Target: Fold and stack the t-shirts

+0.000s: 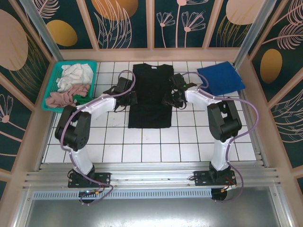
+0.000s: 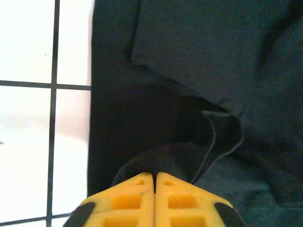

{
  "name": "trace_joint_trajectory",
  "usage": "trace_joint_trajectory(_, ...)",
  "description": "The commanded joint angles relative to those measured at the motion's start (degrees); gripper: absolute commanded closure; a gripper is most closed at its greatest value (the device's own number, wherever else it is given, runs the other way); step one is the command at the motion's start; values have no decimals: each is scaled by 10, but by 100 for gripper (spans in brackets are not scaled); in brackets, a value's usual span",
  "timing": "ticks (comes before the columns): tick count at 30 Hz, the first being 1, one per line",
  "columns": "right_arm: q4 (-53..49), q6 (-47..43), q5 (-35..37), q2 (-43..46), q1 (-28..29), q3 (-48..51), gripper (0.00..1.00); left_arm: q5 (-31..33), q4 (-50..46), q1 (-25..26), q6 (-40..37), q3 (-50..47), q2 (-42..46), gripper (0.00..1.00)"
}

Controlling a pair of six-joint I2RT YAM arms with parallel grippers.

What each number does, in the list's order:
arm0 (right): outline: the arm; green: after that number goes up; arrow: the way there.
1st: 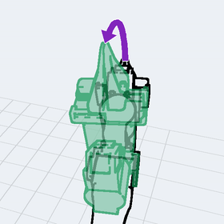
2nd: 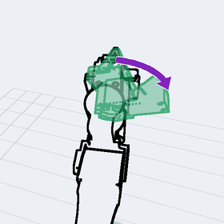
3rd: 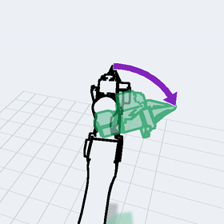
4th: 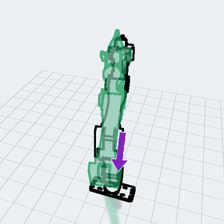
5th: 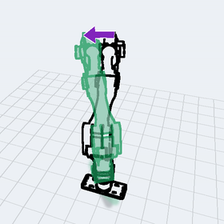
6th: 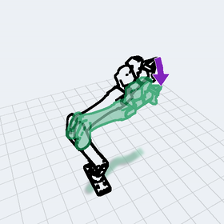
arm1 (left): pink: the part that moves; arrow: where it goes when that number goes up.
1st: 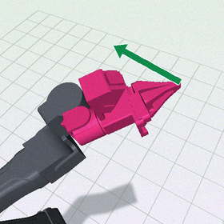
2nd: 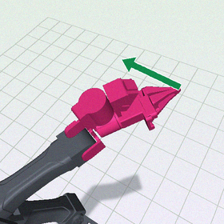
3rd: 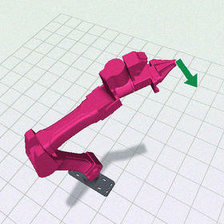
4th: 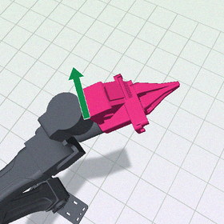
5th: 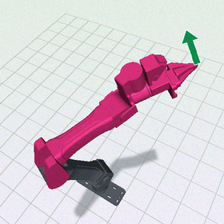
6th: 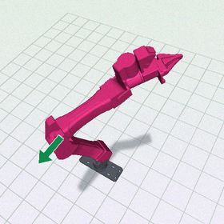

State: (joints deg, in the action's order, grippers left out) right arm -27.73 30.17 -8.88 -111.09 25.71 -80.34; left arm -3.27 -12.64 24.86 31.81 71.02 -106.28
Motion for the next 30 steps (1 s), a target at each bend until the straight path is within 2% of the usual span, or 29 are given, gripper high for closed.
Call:
trace_joint_trajectory(1,-21,-13,41,6,-7,-42,49,-29,-11,-14,-25,32,-24,76)
trace_joint_trajectory(2,-21,-16,67,15,-5,-41,49,-26,-14,-16,-26,39,-28,68)
trace_joint_trajectory(3,-11,-23,85,29,-2,-32,49,-22,-16,-17,-29,46,-32,66)
trace_joint_trajectory(8,126,-119,173,142,52,109,51,-1,-52,-21,-48,95,-55,59)
trace_joint_trajectory(12,169,-207,210,170,109,177,53,7,-63,-21,-53,101,-45,57)
trace_joint_trajectory(16,216,-269,198,156,115,206,50,-8,-52,-21,-47,65,-7,52)
trace_joint_trajectory(19,252,-315,226,126,122,205,41,-25,-24,-21,-32,-5,32,52)
trace_joint_trajectory(23,304,-371,270,86,128,195,35,-29,9,-21,-5,-103,70,51)
trace_joint_trajectory(30,340,-481,281,31,148,181,30,-70,60,-21,25,-192,98,53)
